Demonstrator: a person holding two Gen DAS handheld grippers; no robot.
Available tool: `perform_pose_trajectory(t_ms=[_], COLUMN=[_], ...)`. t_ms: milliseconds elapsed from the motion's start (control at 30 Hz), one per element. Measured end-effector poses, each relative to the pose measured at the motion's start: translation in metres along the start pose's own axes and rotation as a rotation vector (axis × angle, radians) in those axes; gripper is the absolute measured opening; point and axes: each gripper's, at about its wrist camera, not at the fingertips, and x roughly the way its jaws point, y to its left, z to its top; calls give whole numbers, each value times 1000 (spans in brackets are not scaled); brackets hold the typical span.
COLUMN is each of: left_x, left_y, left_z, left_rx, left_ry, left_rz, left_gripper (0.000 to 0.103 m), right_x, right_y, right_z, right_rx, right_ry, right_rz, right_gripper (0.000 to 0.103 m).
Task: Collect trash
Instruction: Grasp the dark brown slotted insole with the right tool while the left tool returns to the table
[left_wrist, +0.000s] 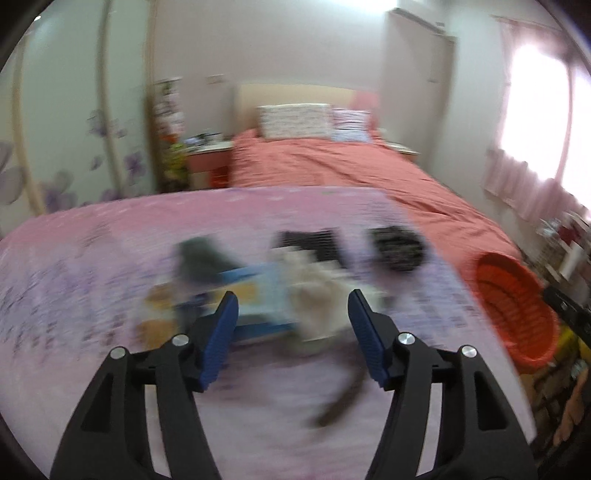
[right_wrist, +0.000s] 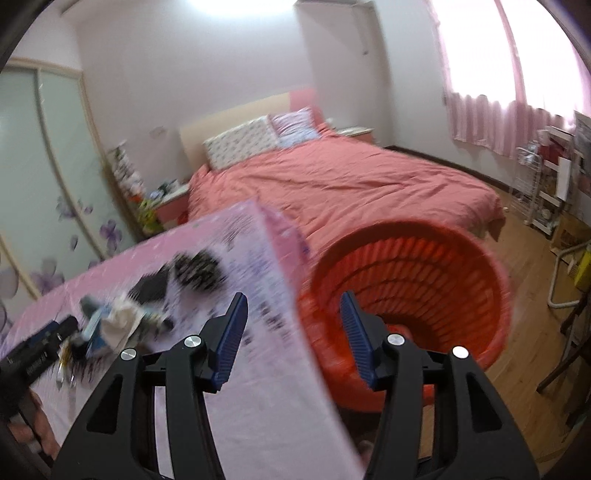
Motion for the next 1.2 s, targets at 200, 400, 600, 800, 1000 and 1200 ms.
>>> perform_pose_trajectory(t_ms=[200, 400, 600, 800, 1000, 1200], left_x=[12, 20, 31, 30, 32, 35], left_y=[73, 90, 93, 101, 102, 102], left_z=[-11, -22, -27, -32, -36, -40], left_rx=[-90, -94, -117, -114, -126, -157], left_ry=[74, 107, 131, 131, 134, 145], left_rz=[93, 86, 85, 78, 40, 8], left_gripper=[62, 65, 66, 66, 66, 66], right_x=[15, 24, 43, 58, 61, 60], right_y=[64, 117, 162, 160, 132, 144], right_z=[-29, -47, -60, -71, -66, -70], right_rx=[-101, -133, -165, -171, -105, -152], right_ry=[86, 149, 218, 280, 297, 280], right_rz=[78, 162, 190, 134, 102, 112], right_gripper=[53, 53, 53, 42, 30, 27])
